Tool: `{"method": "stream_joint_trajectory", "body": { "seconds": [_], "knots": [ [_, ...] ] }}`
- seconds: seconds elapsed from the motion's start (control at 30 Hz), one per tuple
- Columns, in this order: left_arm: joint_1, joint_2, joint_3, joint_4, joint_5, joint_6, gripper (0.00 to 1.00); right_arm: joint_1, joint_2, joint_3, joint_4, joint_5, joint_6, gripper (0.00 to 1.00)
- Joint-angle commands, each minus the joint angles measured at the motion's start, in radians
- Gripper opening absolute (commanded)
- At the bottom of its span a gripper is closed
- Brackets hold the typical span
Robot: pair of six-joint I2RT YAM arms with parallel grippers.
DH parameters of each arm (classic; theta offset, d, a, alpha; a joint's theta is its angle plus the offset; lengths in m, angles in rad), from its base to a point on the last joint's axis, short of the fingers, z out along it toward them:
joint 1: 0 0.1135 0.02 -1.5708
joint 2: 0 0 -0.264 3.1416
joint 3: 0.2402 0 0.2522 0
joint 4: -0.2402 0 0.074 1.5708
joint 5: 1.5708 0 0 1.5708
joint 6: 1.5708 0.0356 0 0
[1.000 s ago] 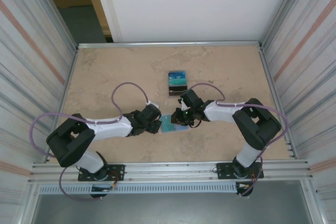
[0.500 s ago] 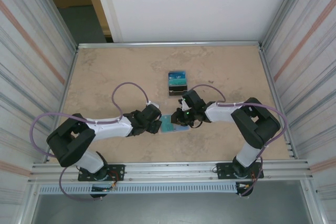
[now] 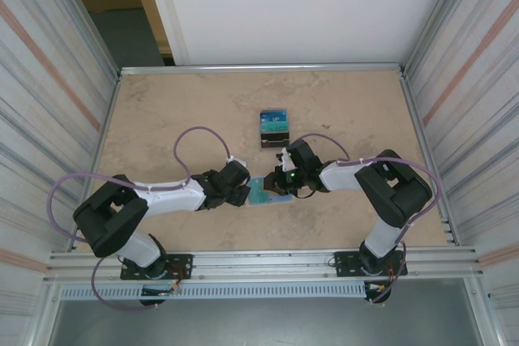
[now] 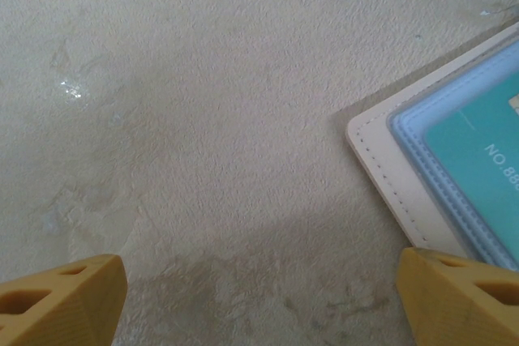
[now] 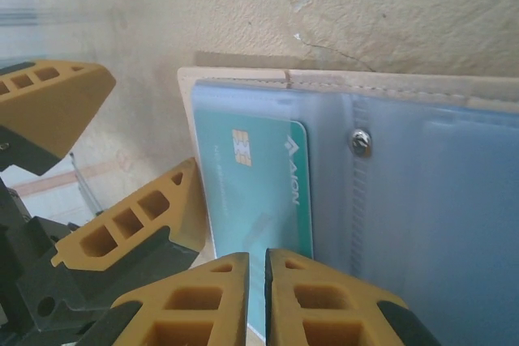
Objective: Take the credit cards out of the card holder
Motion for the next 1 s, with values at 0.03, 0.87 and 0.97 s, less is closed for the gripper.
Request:
{"method": "stream_joint_trajectory", "body": {
  "seconds": [0.03, 0.87, 0.97],
  "knots": [
    [-0.008, 0.014, 0.019, -0.015, 0.008, -0.021, 0.88, -0.01, 0.027, -0.01, 0.031, -0.035, 0.025, 0.13],
    [-0.008, 0.01, 0.031, -0.027, -0.001, -0.013, 0.88, -0.016, -0.03, 0.066, -0.186, 0.105, -0.087, 0.2],
    [-0.007, 0.014, 0.034, -0.024, 0.002, -0.013, 0.88, -0.016, -0.014, 0.073, -0.173, 0.095, -0.087, 0.2]
  ]
}}
